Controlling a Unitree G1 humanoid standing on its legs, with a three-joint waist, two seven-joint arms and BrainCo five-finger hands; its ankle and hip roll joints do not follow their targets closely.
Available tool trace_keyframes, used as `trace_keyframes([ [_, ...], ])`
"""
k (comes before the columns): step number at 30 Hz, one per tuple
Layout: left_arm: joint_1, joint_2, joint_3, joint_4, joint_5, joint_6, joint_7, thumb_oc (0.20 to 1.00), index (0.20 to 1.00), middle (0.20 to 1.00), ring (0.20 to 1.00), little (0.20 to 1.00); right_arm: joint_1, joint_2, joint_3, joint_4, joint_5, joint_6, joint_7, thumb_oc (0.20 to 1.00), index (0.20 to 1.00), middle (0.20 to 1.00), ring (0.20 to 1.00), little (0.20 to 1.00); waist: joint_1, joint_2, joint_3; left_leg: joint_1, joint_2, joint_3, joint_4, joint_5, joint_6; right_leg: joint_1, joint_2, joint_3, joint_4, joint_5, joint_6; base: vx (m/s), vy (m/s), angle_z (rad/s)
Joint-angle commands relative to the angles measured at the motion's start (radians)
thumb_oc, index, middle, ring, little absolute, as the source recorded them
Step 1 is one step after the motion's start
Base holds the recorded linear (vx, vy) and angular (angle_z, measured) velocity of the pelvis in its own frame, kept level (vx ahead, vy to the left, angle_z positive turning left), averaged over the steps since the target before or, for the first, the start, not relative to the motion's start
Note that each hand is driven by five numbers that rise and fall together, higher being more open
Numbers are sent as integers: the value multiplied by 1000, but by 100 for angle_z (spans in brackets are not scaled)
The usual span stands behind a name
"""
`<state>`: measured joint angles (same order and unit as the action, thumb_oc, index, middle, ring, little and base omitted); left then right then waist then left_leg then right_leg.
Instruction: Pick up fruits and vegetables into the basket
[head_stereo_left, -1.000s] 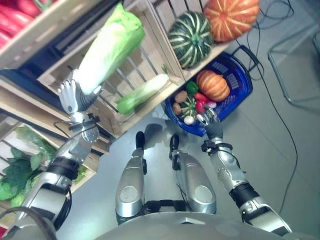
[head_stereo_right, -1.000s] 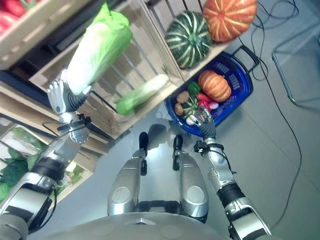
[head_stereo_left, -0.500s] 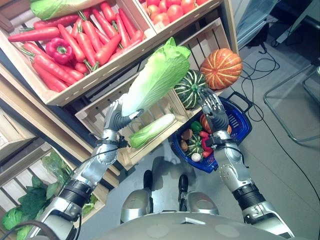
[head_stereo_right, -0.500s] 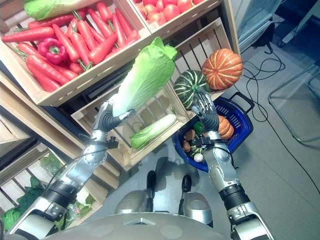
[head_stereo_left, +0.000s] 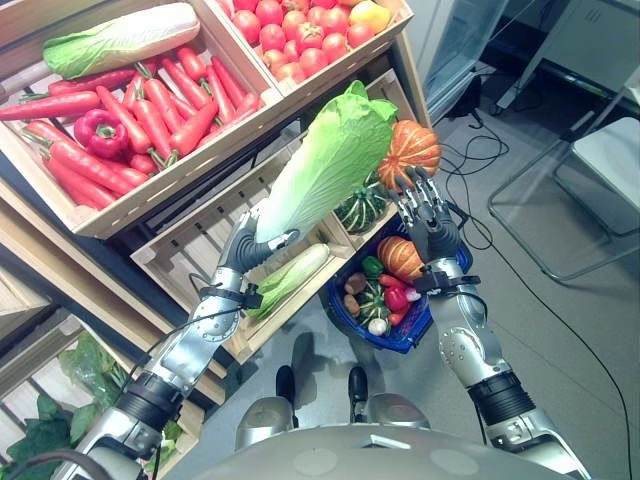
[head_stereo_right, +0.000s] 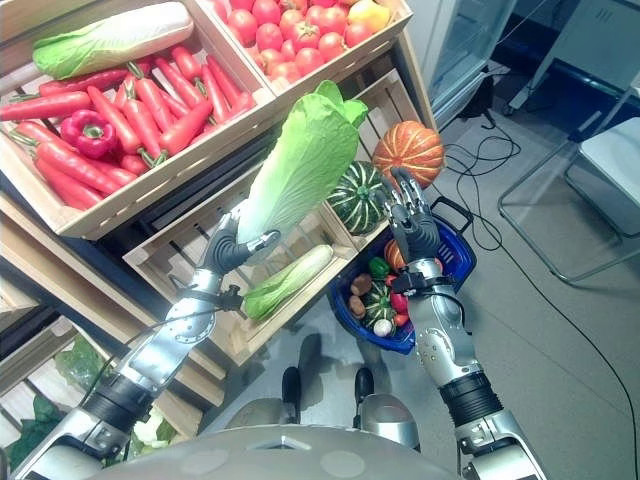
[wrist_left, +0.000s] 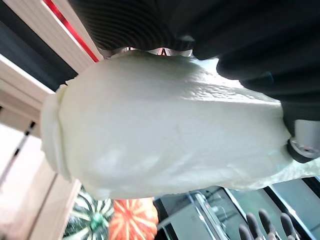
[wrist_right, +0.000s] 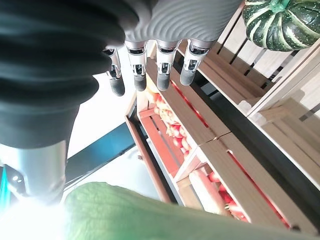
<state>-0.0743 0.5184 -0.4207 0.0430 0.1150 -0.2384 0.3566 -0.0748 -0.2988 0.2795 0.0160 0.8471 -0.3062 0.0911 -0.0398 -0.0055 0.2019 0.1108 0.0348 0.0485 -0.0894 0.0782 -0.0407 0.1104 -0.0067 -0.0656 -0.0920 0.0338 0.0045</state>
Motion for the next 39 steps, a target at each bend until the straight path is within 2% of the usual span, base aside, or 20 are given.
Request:
trace_keyframes([
  [1, -69, -8, -20, -62, -76, -24, -31, 200, 200, 200, 200, 200, -24, -1, -5, -71, 30, -39, 16, 1000, 1000, 1000, 1000, 1000, 9, -25, -46, -19, -41, -8, 19, -96, 42, -17, -28, -3, 28, -12, 72, -10, -35, 1],
  [10, -111, -19, -55, -66, -185, -17, -208, 200, 200, 200, 200, 200, -110, 2, -3, -30, 108, -20, 81, 1000, 1000, 1000, 1000, 1000, 33, -14, -74, -7, -44, -34, 2, -98, 39, 5, -39, -39, 5, -14, 74, 9, -2, 10],
  [16, -109, -4, -70, -78, -212, 30, -317, 200, 200, 200, 200, 200, -141, -6, 16, -42, 102, -1, 119, 1000, 1000, 1000, 1000, 1000, 36, -7, -102, -9, -46, -30, 2, -102, 40, 1, -42, -40, 5, -20, 76, 0, 0, 0],
  [23, -117, 5, -83, -74, -221, 60, -394, 200, 200, 200, 200, 200, -177, -38, 25, -36, 98, 44, 168, 1000, 1000, 1000, 1000, 1000, 40, -5, -116, -4, -46, -27, 2, -104, 42, 5, -44, -37, 5, -23, 79, 0, 0, 0],
  [33, -131, 41, -87, -81, -194, 89, -438, 200, 200, 200, 200, 200, -177, -104, 57, -18, 27, 105, 211, 1000, 1000, 1000, 1000, 1000, 43, -4, -131, -13, -43, -32, 2, -99, 41, -3, -45, -39, 5, -21, 82, 0, 0, 0],
  [38, -140, 47, -91, -71, -200, 104, -465, 200, 200, 200, 200, 200, -190, -129, 79, -2, 14, 149, 245, 1000, 1000, 1000, 1000, 1000, 44, -5, -133, -14, -41, -34, 2, -97, 39, -3, -45, -40, 5, -21, 83, 0, 0, 0],
  [39, -144, 56, -95, -66, -207, 102, -471, 200, 200, 200, 200, 200, -198, -142, 92, 2, -3, 188, 264, 1000, 1000, 1000, 1000, 1000, 46, -6, -135, -17, -42, -35, 2, -96, 40, -6, -45, -39, 5, -19, 83, 0, 0, 0],
])
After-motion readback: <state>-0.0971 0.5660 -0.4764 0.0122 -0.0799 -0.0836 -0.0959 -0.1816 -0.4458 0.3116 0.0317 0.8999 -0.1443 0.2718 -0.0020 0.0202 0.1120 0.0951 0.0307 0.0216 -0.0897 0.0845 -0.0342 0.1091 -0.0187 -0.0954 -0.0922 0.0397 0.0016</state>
